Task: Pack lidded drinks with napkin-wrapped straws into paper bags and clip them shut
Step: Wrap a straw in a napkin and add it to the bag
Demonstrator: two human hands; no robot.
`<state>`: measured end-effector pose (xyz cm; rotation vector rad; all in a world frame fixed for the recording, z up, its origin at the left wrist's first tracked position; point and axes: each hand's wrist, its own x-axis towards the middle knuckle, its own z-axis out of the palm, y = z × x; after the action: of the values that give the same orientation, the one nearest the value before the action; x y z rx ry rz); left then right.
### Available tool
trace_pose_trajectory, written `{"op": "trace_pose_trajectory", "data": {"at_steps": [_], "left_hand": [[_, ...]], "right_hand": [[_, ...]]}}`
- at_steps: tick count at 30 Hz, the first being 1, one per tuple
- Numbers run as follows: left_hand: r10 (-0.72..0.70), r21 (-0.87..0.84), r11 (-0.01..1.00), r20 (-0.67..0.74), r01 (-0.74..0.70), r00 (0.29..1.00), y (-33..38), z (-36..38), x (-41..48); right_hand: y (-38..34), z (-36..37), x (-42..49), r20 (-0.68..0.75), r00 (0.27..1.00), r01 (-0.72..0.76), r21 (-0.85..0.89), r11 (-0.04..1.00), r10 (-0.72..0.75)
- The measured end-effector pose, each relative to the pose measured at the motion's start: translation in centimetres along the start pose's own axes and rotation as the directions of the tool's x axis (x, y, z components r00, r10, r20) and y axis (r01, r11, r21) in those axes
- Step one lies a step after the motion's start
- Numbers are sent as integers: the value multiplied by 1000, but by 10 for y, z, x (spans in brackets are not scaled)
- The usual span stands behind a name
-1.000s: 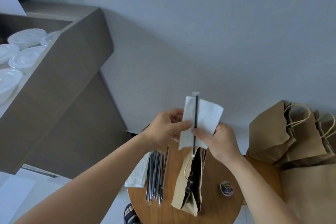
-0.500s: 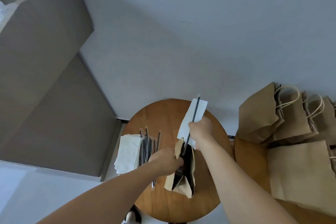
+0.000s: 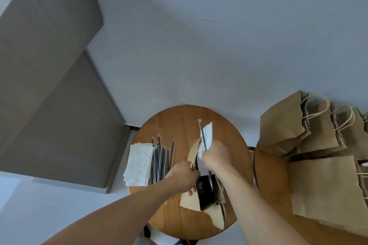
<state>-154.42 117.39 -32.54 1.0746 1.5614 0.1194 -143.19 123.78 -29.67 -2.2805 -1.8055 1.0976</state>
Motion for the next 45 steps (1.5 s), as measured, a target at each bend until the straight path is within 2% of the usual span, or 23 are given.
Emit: {"op": "trace_pose_trajectory", "data": {"at_steps": [4,7,9,12,16,18,22,29,32,36,40,43,45], "left_hand": [[-10,-56,998,11,11,1000,-2,1,1],[-50,-155,987,-13,48,999,-7,-1,1],[-48,-140,989,-38,43,998,-12,-3,1],[-5,-93,996,-66,-1,998,-20,-8,-1],[-7,-43,999,-125,1,992,-24,-13,-6],[-15,-27,1000,-144,12,989,-25,-12,-9],[-6,80,997,-135,17,991,-25,-6,-15],[-41,52,997,-168,51,985,-26,-11,-15],[-53,33,998,-166,59,985,-28,-12,-15],[-60,33,997,-191,67,980,-32,-13,-14],[-35,47,998,-201,45,979,-34,-13,-12],[-8,53,998,-194,19,981,-37,-14,-9],[17,58,998,-193,-6,981,-38,-14,-7]], "right_hand": [[-4,3,-2,-72,997,32,-14,999,-33],[8,13,-10,-40,999,22,212,977,-14],[26,27,-21,-31,998,60,270,961,-54],[61,44,-26,36,993,105,151,983,-111],[89,52,-4,252,968,30,-76,997,-10],[90,56,7,311,950,-1,-101,995,33],[74,68,24,293,955,2,-164,986,46],[64,85,34,257,964,24,-330,944,65],[64,86,33,248,969,68,-322,944,15],[58,79,25,146,987,112,-325,939,-67],[41,56,13,102,978,206,-380,902,-181],[26,20,-10,57,931,350,-420,837,-361],[22,-10,-24,-46,866,411,-501,762,-498]]}}
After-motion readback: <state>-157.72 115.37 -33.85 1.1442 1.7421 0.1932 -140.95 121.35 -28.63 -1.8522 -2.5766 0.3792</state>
